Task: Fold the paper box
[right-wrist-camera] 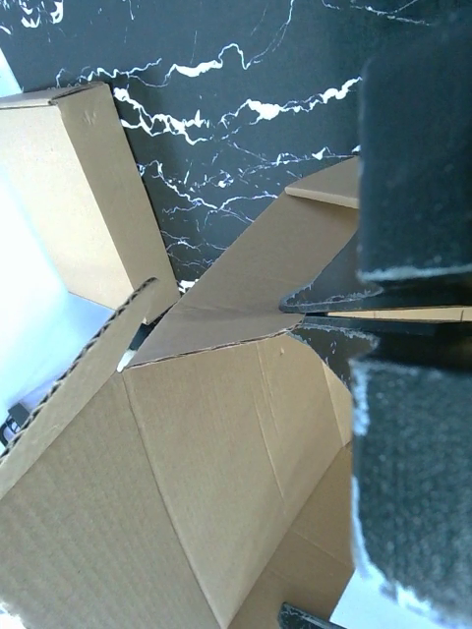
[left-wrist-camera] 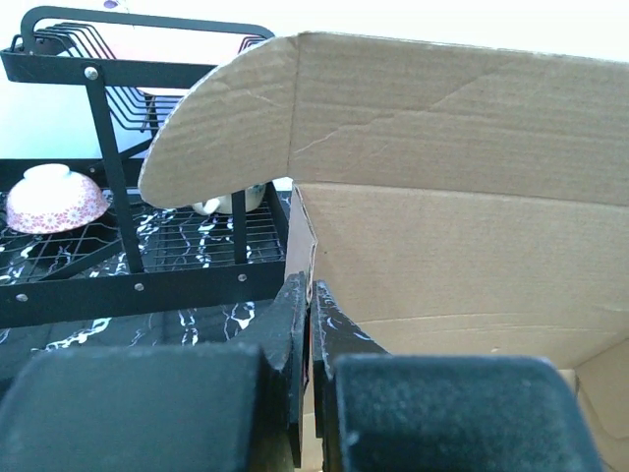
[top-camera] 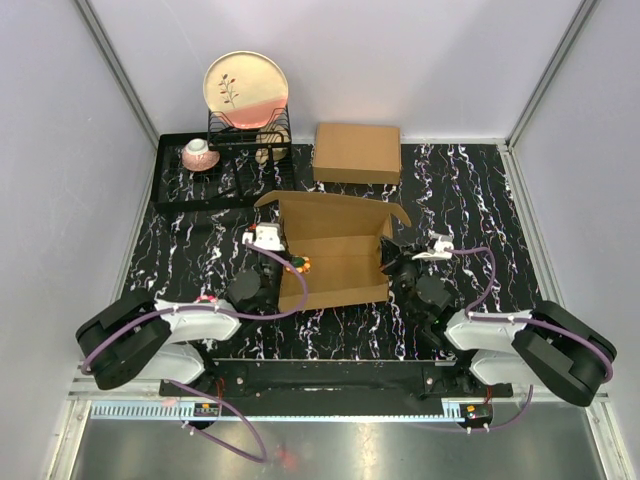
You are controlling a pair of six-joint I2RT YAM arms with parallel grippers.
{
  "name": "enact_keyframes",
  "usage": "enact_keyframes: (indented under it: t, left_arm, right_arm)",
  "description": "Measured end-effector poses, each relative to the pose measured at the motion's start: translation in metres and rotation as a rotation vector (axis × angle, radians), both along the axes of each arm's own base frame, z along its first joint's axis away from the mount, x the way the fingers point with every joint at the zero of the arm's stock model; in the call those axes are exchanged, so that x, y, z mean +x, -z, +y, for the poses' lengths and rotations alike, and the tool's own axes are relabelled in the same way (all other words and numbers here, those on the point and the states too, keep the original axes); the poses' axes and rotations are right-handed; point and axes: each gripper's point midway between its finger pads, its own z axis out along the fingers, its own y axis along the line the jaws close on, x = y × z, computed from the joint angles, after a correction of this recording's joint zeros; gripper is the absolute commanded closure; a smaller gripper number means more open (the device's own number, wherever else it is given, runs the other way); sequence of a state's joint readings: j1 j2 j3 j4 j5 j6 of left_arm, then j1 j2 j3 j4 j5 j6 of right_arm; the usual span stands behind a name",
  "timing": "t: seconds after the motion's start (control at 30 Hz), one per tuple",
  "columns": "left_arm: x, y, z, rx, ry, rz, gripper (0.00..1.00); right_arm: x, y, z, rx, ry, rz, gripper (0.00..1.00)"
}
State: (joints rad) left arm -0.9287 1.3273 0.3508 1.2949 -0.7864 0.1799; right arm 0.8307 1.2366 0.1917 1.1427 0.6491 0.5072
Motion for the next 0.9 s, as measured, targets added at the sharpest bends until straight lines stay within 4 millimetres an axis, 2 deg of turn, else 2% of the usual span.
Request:
enact_keyframes:
  t: [0.07,0.27,0.47,0.67,0.9]
  left_arm:
    - [0.001,-0.002,0.003,-0.021,0.011,-0.005,0.96]
    - [-0.008,-0.016,0.002,-0.185,0.078,-0.021,0.94]
    - [-0.020,-0.045,0.002,-0.359,0.155,-0.059,0.94]
    - [-0.019,-0.070,0.001,-0.367,0.168,-0.053,0.94]
    - [-0.009,-0.067,0.009,-0.390,0.166,0.011,0.95]
  right_arm:
    - [-0.001,-0.001,0.003,0.005,-0.008,-0.005,1.00]
    - [-0.004,-0.007,0.002,-0.002,-0.011,-0.013,1.00]
    - [-0.007,-0.004,-0.001,-0.052,-0.016,0.001,1.00]
    - [-0.011,0.007,0.003,-0.097,-0.041,0.030,1.00]
    - [-0.014,0.009,0.006,-0.120,-0.069,0.038,1.00]
